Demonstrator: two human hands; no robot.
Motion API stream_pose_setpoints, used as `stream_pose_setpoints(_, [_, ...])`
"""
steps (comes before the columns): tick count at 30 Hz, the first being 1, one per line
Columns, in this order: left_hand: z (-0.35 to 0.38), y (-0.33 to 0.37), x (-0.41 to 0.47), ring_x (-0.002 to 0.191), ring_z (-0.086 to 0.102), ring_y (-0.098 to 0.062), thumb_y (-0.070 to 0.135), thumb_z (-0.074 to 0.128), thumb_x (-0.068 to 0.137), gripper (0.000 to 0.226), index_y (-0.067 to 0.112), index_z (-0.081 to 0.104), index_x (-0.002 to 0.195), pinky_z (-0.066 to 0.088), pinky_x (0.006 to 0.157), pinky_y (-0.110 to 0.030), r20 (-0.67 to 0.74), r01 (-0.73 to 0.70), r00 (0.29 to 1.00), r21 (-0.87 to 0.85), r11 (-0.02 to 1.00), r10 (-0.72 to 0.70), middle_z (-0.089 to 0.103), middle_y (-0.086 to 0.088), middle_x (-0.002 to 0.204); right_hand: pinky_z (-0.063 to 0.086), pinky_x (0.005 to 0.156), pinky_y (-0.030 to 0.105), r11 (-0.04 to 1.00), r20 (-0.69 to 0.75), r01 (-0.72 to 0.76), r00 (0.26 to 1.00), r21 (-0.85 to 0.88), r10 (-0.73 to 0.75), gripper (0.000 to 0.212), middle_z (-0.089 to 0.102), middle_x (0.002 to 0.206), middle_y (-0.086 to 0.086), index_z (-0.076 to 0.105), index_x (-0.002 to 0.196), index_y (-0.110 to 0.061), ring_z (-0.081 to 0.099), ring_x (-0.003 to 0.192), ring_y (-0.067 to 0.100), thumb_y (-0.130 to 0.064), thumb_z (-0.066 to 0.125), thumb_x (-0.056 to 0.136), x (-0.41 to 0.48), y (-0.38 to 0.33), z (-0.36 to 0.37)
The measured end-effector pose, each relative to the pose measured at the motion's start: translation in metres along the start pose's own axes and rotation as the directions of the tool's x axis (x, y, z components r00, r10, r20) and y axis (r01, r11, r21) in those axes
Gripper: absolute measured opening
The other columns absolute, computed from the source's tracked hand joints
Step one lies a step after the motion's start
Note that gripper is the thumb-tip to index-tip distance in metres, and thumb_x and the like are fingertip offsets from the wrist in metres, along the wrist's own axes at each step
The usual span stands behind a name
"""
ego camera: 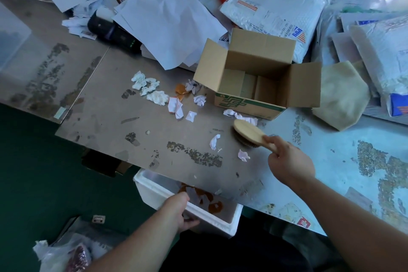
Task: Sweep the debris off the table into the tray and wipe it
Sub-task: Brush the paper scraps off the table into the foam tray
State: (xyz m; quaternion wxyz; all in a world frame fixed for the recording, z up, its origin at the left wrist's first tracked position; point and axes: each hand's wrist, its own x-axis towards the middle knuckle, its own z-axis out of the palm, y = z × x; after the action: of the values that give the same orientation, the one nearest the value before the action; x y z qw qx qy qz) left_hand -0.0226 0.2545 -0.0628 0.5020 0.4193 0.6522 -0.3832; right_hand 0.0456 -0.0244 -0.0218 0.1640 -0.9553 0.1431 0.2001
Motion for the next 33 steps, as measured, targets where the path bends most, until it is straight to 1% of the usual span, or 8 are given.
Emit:
stream_pose_setpoints(6, [0.001,-0.001,0.006,0.111,0.058,-0.047,0.013,0.061,0.097,0.024,0.001,0.047,0.113,0.061,0.067,-0.060,0.023,-0.034,0.999,0.001,0.999,0.034,0.053,-0.025,0.119,0.039,0.057,0.022,0.992,0.214,0.096,0.970,0.083,-0.112,0.049,0.067,0.099,-0.021,0.060,0.118,-0.060,0.060,0.079,0.011,-0.024,0.051,0.086,-0.035,-0.014,0.006])
stream_pose_setpoints(11, [0.001,-0.002,0.012,0.113,0.057,-0.048,0.015,0.063,0.096,0.030,0.003,0.047,0.118,0.060,0.078,-0.064,0.011,-0.034,0.999,-0.010,0.999,0.034,0.051,-0.023,0.123,0.045,0.049,0.024,0.968,0.100,-0.019,0.995,0.249,-0.006,0.050,0.068,0.075,-0.017,0.063,0.107,-0.065,0.058,0.053,0.005,-0.020,0.056,0.086,-0.041,-0.002,0.005])
stream_pose_setpoints(15, [0.002,-0.003,0.011,0.117,0.055,-0.047,0.015,0.061,0.097,0.031,0.004,0.046,0.122,0.058,0.083,-0.065,0.018,-0.047,0.999,-0.005,0.999,0.047,0.052,-0.023,0.122,0.055,0.055,0.034,0.957,0.036,-0.139,0.990,0.255,0.134,0.051,0.067,0.081,-0.012,0.057,0.114,-0.065,0.063,0.059,0.015,-0.022,0.048,0.087,-0.040,0.010,0.001])
stream_pose_setpoints(20, [0.001,-0.004,0.014,0.115,0.055,-0.045,0.015,0.058,0.099,0.030,0.006,0.047,0.125,0.057,0.088,-0.066,0.020,-0.058,0.998,0.024,0.998,0.057,0.052,-0.023,0.125,0.046,0.051,0.030,0.968,0.100,-0.174,0.982,0.180,0.158,0.048,0.064,0.077,-0.011,0.053,0.119,-0.059,0.061,0.060,0.017,-0.024,0.045,0.088,-0.064,0.022,0.016])
stream_pose_setpoints(23, [0.001,-0.004,0.014,0.119,0.054,-0.045,0.015,0.057,0.099,0.031,0.007,0.048,0.128,0.056,0.090,-0.065,0.029,-0.071,0.997,0.037,0.997,0.070,0.051,-0.022,0.129,0.050,0.059,0.033,0.961,0.151,-0.189,0.976,0.203,0.160,0.046,0.065,0.084,-0.013,0.053,0.120,-0.058,0.061,0.069,0.016,-0.026,0.048,0.089,-0.089,0.024,0.033])
stream_pose_setpoints(28, [0.001,-0.004,0.007,0.114,0.057,-0.045,0.019,0.061,0.098,0.036,0.011,0.050,0.131,0.061,0.072,-0.062,0.039,-0.068,0.997,0.071,0.995,0.065,0.053,-0.022,0.132,0.046,0.066,0.030,0.985,0.263,-0.107,0.962,0.132,0.070,0.048,0.065,0.098,-0.018,0.053,0.124,-0.059,0.063,0.083,0.014,-0.026,0.048,0.089,-0.119,0.011,0.052])
stream_pose_setpoints(31, [0.001,-0.004,0.006,0.106,0.056,-0.044,0.019,0.057,0.101,0.033,0.009,0.048,0.132,0.058,0.088,-0.062,0.043,-0.078,0.996,0.041,0.996,0.076,0.053,-0.023,0.130,0.042,0.066,0.027,0.992,0.303,-0.042,0.953,0.120,0.003,0.051,0.067,0.108,-0.022,0.055,0.124,-0.060,0.065,0.095,0.013,-0.025,0.050,0.087,-0.118,0.000,0.054])
stream_pose_setpoints(33, [0.001,-0.005,0.008,0.100,0.056,-0.043,0.018,0.056,0.102,0.029,0.009,0.048,0.129,0.055,0.094,-0.061,0.049,-0.087,0.995,0.044,0.995,0.085,0.052,-0.022,0.124,0.046,0.069,0.028,0.985,0.284,-0.050,0.959,0.168,0.001,0.048,0.067,0.098,-0.020,0.055,0.122,-0.062,0.065,0.091,0.014,-0.028,0.050,0.088,-0.112,-0.007,0.050])
